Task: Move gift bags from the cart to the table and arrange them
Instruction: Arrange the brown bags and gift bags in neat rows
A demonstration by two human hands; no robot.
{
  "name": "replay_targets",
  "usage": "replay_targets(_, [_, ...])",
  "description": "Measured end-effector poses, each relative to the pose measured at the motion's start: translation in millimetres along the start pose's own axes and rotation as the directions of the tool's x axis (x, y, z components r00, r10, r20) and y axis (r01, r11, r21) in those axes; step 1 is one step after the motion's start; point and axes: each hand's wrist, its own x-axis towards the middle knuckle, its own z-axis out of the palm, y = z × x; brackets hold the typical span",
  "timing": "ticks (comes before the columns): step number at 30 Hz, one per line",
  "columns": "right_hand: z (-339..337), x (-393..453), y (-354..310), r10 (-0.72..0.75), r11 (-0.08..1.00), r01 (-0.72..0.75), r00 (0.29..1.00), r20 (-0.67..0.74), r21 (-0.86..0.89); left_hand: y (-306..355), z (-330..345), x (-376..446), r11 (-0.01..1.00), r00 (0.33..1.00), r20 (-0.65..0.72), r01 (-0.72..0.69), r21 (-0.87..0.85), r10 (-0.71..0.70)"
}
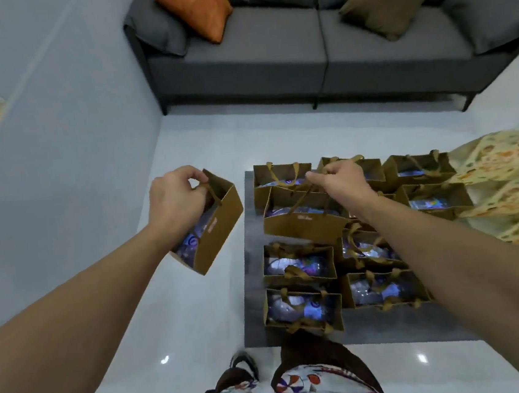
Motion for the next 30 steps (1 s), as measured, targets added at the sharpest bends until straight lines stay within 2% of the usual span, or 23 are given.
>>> replay_targets(6, [-35.6, -42.7, -23.9, -0.108, 0.991, 0.121, 0.973, -0.205, 0.052, 27.1, -1.3, -5.0, 0.983, 0.983, 0.027, -0.184, -0.008, 0.184])
replay_targets(10, [-54.4, -58.1, -34.4, -0.202, 0.97, 0.238, 0.905, -0.373, 0.054, 45.3, 12.2, -3.2, 0.966, 0.964, 0.071, -0.258, 0.017, 0.257])
replay_targets(13, [-67.8, -63.4, -30.8, -0.238, 0.956, 0.288, 0.866, -0.439, 0.05, 56.4, 30.4, -0.6, 0.957, 0.95, 0.131, -0.289, 0.02, 0.284])
replay_targets(17, [-82.1, -66.3, -14.1, -0.242, 0.951, 0.303, 0.85, -0.467, 0.059, 70.8, 57.4, 1.9, 0.953, 0.935, 0.189, -0.304, -0.001, 0.299])
replay_targets(24, [-92.9, -72.6, 17.0, -0.139, 0.957, 0.228, 0.903, -0.407, 0.179, 86.1, 108.5, 12.4, 0.947, 0.896, 0.323, -0.321, -0.001, 0.304])
replay_targets(30, [-96.9, -70.2, 35.9, -0.196, 0.929, 0.298, 0.901, -0.387, 0.222, 90.9, 137.1, 31.8, 0.906, 0.83, 0.412, -0.422, 0.024, 0.375])
